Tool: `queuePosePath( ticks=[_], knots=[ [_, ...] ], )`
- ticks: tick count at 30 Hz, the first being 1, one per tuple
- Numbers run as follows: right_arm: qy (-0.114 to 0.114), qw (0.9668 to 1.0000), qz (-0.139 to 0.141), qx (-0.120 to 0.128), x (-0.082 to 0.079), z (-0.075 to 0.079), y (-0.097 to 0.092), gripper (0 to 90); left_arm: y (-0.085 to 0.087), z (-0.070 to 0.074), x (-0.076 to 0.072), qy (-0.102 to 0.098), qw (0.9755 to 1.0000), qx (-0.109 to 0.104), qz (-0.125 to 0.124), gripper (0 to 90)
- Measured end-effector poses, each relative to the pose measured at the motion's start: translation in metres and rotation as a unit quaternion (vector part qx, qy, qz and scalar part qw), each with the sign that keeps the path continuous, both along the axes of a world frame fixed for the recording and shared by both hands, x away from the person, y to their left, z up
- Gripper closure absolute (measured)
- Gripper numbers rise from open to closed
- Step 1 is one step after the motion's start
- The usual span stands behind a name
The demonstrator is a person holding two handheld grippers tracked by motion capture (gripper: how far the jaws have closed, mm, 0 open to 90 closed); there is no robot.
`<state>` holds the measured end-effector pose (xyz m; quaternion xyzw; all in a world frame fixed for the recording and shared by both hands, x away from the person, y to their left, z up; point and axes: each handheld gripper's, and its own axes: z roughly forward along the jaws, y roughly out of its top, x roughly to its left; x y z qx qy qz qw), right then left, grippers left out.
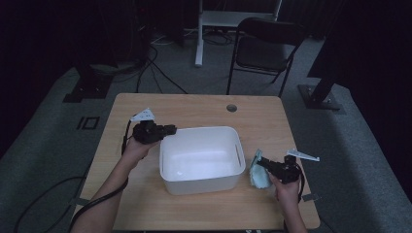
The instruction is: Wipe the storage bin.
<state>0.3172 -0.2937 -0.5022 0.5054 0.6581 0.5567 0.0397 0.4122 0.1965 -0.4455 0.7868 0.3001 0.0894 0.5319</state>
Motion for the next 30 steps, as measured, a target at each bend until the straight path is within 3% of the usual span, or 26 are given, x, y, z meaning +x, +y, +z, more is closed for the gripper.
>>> queuePosePath(
  ticks=[7, 11, 16, 21, 30],
  knots=[
    [0.0, 1.0, -0.004, 0.004, 0.0, 0.001, -0.002, 84.3, 0.005, -0.002, -0.011, -0.001, 1.0, -0.005, 0.003, 83.6],
    [-0.001, 1.0, -0.002, 0.003, 0.0, 0.001, 0.0, 84.3, 0.003, -0.002, -0.009, -0.004, 0.9999, -0.008, 0.006, 81.8],
    [0.0, 1.0, -0.001, 0.002, 0.0, 0.001, 0.001, 84.3, -0.008, -0.002, -0.004, -0.004, 1.0, 0.009, 0.0, 77.4],
    [0.001, 1.0, -0.003, 0.004, 0.0, 0.0, -0.002, 84.3, -0.007, -0.003, -0.004, -0.002, 1.0, 0.0, -0.001, 80.1],
    [-0.001, 1.0, -0.003, 0.002, -0.001, 0.001, -0.001, 84.3, -0.001, -0.004, -0.016, 0.001, 0.9999, -0.001, 0.014, 85.7]
  ],
)
